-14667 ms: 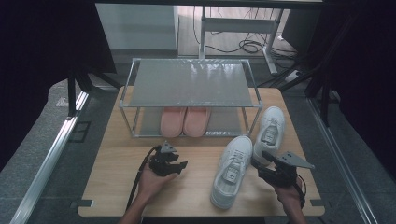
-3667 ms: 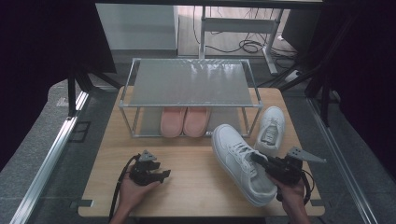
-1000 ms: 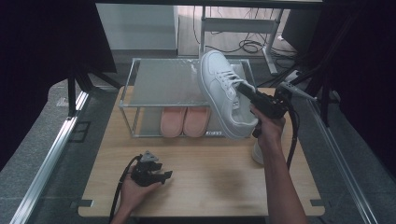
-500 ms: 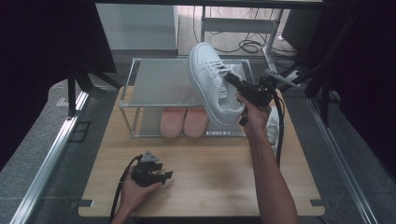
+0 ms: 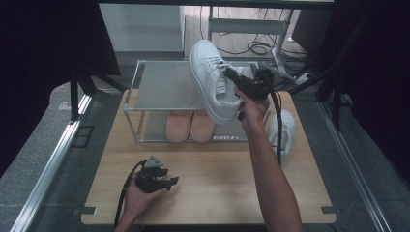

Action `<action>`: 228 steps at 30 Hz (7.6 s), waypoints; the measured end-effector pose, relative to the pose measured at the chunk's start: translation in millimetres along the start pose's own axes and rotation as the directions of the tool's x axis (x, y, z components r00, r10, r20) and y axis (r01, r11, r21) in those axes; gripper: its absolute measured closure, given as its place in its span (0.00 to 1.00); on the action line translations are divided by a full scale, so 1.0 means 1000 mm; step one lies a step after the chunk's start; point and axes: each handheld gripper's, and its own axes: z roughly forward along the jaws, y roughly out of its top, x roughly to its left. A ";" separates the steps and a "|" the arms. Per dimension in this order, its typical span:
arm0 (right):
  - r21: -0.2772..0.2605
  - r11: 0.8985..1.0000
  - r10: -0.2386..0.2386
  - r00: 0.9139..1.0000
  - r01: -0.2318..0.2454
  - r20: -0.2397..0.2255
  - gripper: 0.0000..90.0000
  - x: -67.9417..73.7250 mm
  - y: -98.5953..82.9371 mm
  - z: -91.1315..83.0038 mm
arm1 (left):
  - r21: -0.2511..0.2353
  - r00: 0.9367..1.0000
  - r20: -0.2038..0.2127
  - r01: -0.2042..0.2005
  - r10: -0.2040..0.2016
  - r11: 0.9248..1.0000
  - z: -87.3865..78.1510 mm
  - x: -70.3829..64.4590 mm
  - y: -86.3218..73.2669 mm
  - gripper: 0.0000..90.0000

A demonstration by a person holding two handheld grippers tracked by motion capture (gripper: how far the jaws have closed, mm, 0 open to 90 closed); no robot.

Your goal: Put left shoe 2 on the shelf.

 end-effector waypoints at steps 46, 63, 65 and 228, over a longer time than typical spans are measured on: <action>0.143 0.987 0.048 0.978 -0.078 0.203 0.85 0.000 -0.014 0.131 | -0.009 1.000 0.021 -0.007 0.007 1.000 -0.001 -0.001 0.000 0.48; 0.128 0.992 -0.028 0.996 0.017 0.083 0.67 0.009 0.001 0.103 | -0.008 1.000 0.016 -0.013 0.013 1.000 0.000 -0.003 0.000 0.48; 0.135 0.990 -0.045 0.997 0.036 0.067 0.69 0.010 0.002 0.093 | -0.005 1.000 0.014 -0.015 0.015 1.000 0.000 -0.003 0.000 0.48; 0.183 0.972 -0.135 0.987 0.150 -0.092 0.84 -0.019 -0.104 -0.065 | -0.004 1.000 -0.016 -0.021 0.021 1.000 -0.004 -0.004 -0.001 0.47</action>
